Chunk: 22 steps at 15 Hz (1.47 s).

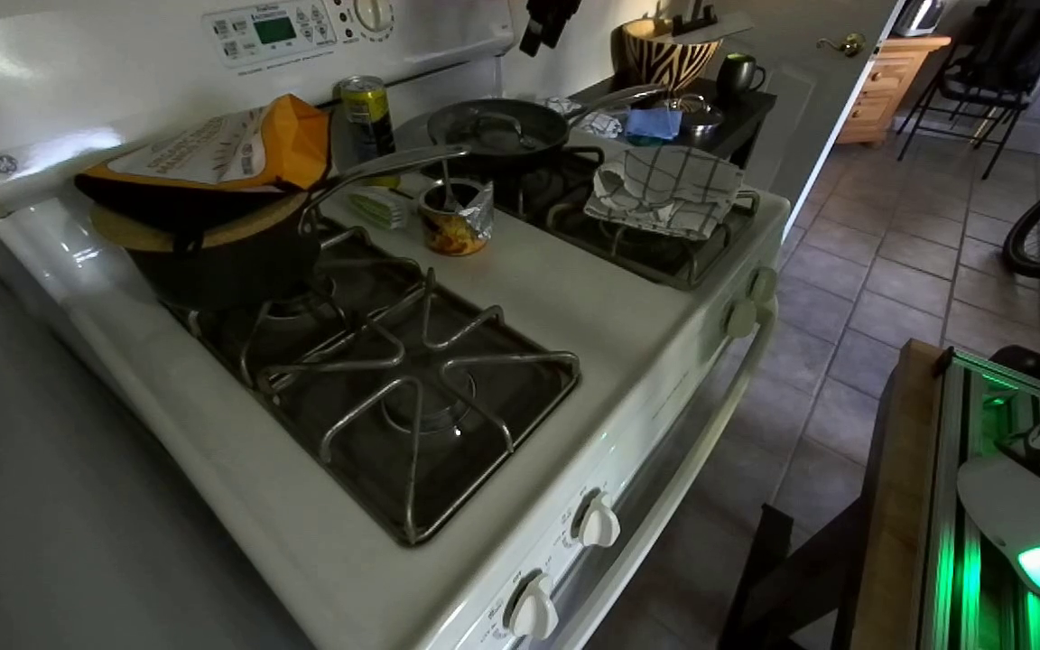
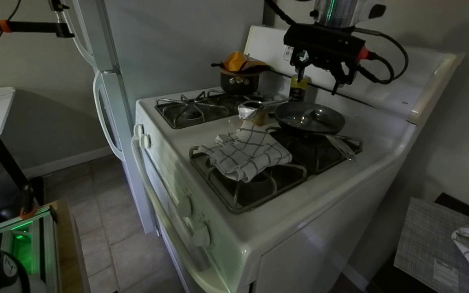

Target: Put the lid on the towel

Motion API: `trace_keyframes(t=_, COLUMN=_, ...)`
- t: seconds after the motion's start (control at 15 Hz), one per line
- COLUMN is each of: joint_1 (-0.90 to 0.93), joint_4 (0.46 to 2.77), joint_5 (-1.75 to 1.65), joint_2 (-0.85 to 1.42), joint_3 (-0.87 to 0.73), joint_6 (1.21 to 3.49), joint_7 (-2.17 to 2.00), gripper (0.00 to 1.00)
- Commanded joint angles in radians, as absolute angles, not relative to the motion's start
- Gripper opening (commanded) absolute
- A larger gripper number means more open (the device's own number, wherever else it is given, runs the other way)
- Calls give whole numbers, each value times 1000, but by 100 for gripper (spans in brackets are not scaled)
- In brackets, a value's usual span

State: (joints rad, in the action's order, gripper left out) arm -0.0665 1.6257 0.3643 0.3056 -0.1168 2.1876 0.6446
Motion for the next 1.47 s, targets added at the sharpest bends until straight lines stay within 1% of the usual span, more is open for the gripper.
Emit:
trace_keyframes(t=0.0, joint_1=-87, joint_4=1658, joint_5=310, joint_2=329, joint_3=-60, joint_6=2294, joint_7=592, gripper=100)
trace_keyframes(t=0.27, joint_1=-78, joint_4=1683, joint_5=252, joint_2=367, joint_3=-19, joint_6=2383, joint_7=523, gripper=100)
trace_keyframes(t=0.6, joint_1=-83, joint_4=1679, joint_5=189, joint_2=416, joint_3=13, joint_6=2384, joint_7=439, gripper=100)
trace_keyframes(t=0.8, joint_1=-100, joint_4=1667, joint_5=200, joint_2=431, joint_3=28, joint_6=2365, joint_7=444, gripper=91)
trace_keyframes(t=0.87, joint_1=-104, joint_4=1664, joint_5=204, joint_2=436, joint_3=32, joint_6=2369, joint_7=451, gripper=85)
trace_keyframes(t=0.93, joint_1=-106, joint_4=1664, joint_5=203, joint_2=439, joint_3=34, joint_6=2372, joint_7=451, gripper=83)
trace_keyframes(t=1.0, joint_1=-107, joint_4=1664, joint_5=204, joint_2=440, joint_3=36, joint_6=2372, joint_7=452, gripper=84)
trace_keyframes(t=1.07, joint_1=-108, joint_4=1663, joint_5=201, joint_2=441, joint_3=36, joint_6=2370, joint_7=448, gripper=78)
trace_keyframes(t=1.13, joint_1=-108, joint_4=1664, joint_5=195, joint_2=441, joint_3=35, joint_6=2366, joint_7=443, gripper=78)
trace_keyframes(t=1.2, joint_1=-109, joint_4=1664, joint_5=192, joint_2=441, joint_3=36, joint_6=2363, joint_7=443, gripper=75)
trace_keyframes(t=1.27, joint_1=-109, joint_4=1668, joint_5=187, joint_2=439, joint_3=33, joint_6=2368, joint_7=437, gripper=65)
trace_keyframes(t=1.33, joint_1=-109, joint_4=1669, joint_5=184, joint_2=437, joint_3=31, joint_6=2366, joint_7=433, gripper=60)
trace_keyframes(t=1.4, joint_1=-110, joint_4=1668, joint_5=182, joint_2=437, joint_3=30, joint_6=2364, joint_7=431, gripper=51)
